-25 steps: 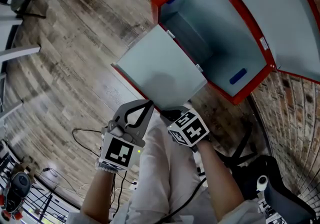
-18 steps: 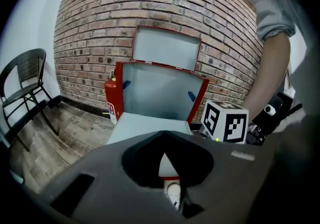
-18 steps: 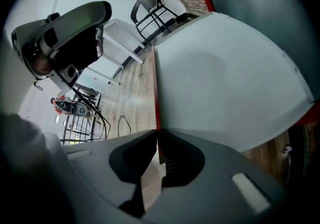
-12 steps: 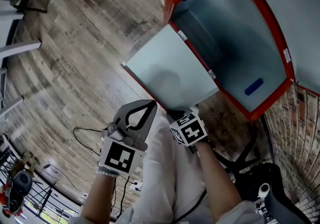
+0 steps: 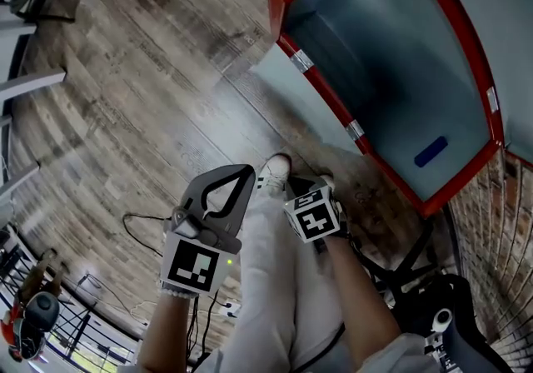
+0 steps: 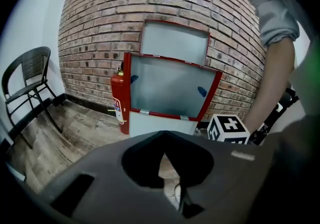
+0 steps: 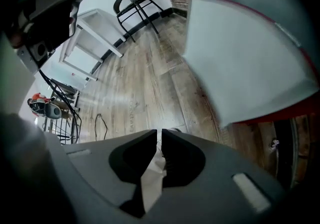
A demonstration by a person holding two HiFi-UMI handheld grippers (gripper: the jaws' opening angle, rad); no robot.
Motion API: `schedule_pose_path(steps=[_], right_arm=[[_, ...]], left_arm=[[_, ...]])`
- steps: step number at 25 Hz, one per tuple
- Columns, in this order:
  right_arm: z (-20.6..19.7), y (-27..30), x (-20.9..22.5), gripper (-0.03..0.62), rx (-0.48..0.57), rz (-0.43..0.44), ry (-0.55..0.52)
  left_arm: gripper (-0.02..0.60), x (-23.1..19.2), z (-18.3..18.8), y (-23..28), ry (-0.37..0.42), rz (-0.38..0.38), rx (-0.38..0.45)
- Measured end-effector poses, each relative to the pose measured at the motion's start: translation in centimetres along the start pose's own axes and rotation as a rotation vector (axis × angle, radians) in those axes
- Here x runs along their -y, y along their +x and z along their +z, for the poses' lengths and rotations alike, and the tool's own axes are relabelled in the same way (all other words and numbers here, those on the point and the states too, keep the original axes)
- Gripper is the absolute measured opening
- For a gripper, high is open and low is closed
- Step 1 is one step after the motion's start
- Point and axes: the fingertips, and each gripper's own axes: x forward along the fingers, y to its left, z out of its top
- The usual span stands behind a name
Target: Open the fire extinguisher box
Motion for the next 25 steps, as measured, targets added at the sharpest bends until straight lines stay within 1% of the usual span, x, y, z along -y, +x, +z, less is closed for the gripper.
schedule_pose_path(steps=[3, 8, 13, 18, 21, 25], right_arm=[[0.4, -1.4, 0.5, 0.006, 0.046, -0.016, 0.009], [2.0, -5.8, 1.0, 0.006, 0.150, -0.048, 0.006], [5.5, -12.4, 2.1, 0.006, 0.278, -0.120, -0.027], [7.7, -19.5, 1.7, 0.006, 0.376, -0.132, 0.022], [9.8, -23.7, 1.5, 0.006, 0.456, -0.164, 0.031], [11.0, -29.1, 0.1, 0.006, 0.544, -0.174, 0.045]], left_arm=[[-0.002, 0.1, 0.6, 0.0, 0.000, 0.003, 0.004], [-0.002, 1.0, 3.3, -0.9, -0.002, 0.001, 0.019], [-0.002, 2.3, 8.1, -2.1, 0.037, -0.018, 0.057], [0.000, 3.9, 12.4, -3.7, 0.050, -0.028, 0.069], [-0.002, 4.1, 15.4, -4.3, 0.084, -0.028, 0.098], [-0.002, 4.9, 19.4, -5.6, 0.089, -0.038, 0.126]])
